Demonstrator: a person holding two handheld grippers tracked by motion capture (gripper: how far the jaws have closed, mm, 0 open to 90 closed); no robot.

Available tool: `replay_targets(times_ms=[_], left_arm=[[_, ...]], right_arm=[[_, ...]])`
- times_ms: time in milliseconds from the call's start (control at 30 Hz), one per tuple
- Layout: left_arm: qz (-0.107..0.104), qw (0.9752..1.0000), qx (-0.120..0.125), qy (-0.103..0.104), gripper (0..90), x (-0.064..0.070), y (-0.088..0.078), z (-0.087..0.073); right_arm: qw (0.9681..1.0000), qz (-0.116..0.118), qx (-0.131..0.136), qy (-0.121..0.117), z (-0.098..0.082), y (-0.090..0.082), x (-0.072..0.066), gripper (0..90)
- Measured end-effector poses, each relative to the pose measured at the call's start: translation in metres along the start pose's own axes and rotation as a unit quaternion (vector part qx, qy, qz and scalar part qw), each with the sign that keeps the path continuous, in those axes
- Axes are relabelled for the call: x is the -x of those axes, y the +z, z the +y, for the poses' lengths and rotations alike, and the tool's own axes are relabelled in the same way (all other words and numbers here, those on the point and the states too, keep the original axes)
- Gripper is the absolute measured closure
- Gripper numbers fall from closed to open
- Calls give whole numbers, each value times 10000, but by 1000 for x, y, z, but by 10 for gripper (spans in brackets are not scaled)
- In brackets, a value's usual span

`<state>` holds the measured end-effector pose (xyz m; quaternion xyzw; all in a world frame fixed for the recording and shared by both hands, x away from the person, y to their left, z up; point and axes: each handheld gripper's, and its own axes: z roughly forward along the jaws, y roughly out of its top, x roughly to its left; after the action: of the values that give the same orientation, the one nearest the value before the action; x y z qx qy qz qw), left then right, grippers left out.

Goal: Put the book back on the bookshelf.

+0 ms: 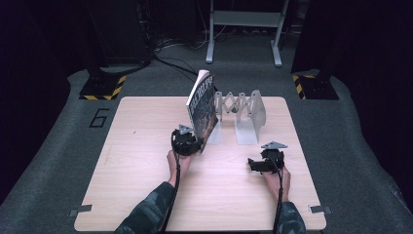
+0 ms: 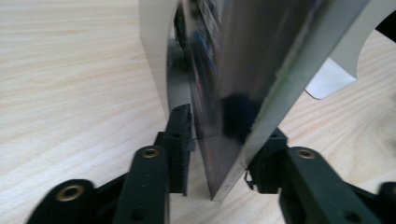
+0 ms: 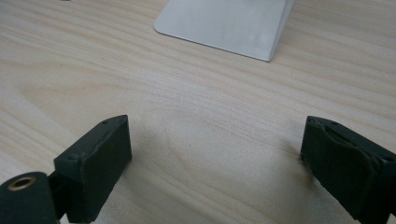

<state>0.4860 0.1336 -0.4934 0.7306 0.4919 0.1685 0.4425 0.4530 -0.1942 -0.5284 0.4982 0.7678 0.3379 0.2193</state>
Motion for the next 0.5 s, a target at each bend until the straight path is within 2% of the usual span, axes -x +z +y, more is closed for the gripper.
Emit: replay_targets(times_ms=[100, 200, 400, 500], left_arm=[[-175, 9995, -4, -272, 719, 2, 5, -4], [-267, 9990, -53, -364, 737, 1, 4, -5], [-368, 9969, 81, -686, 755, 3, 6, -8], [-426, 9962, 94, -749, 737, 8, 6, -10]], right_arm=[[10000, -10, 10, 36, 0, 0, -1, 83], [10000, -14, 2, 57, 0, 0, -1, 83], [10000, 0, 9, 29, 0, 0, 0, 85], [10000, 6, 2, 6, 0, 0, 0, 86]])
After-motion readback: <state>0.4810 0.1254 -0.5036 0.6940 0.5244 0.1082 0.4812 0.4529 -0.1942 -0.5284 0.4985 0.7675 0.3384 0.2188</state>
